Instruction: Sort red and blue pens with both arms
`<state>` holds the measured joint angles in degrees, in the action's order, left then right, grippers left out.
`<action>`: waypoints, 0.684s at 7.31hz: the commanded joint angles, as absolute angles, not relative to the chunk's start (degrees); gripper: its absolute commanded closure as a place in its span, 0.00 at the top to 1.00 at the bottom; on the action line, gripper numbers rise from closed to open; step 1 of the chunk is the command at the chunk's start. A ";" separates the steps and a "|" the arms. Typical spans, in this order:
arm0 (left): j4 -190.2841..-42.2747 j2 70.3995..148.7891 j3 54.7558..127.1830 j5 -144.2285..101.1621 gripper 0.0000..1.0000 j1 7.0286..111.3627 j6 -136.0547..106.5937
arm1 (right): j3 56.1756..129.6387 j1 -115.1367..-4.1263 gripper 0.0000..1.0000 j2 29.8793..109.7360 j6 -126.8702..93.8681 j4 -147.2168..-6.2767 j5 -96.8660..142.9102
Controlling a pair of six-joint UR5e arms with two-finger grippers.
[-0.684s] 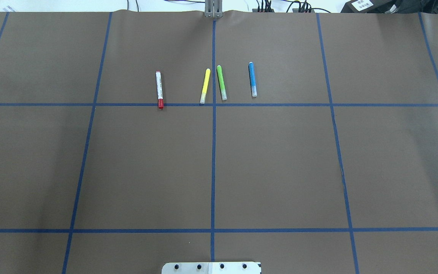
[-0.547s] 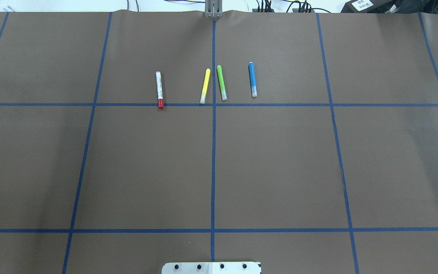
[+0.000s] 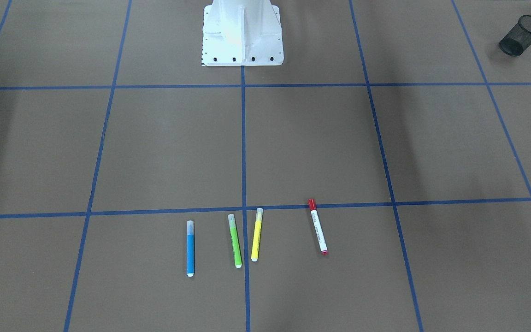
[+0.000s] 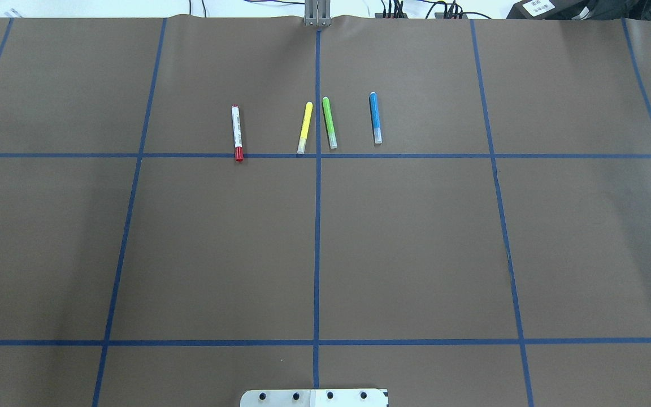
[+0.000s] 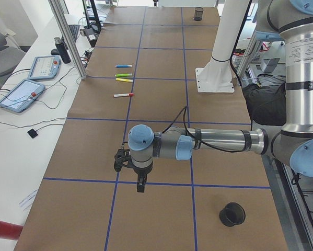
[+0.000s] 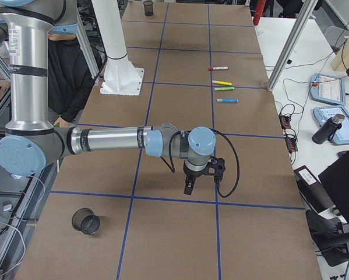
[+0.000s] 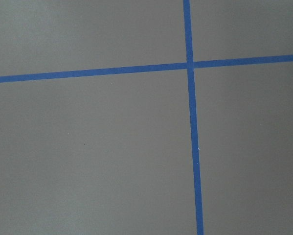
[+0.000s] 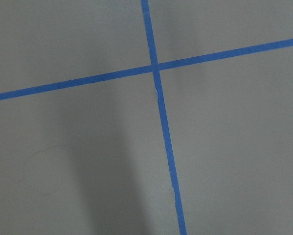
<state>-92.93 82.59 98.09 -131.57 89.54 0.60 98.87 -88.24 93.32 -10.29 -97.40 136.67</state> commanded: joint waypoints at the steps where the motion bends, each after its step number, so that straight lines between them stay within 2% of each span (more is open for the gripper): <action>1: -92.55 83.84 98.43 -131.40 1.00 89.39 0.53 | 99.40 -88.24 1.00 92.73 -10.46 -97.30 137.37; 4: -93.34 86.74 99.13 -132.01 1.00 89.21 -0.08 | 102.73 -87.98 1.00 91.23 -11.16 -97.12 137.55; 5: -92.47 89.79 98.97 -131.92 1.00 87.12 -3.57 | 102.40 -86.85 1.00 87.75 -11.77 -97.99 137.55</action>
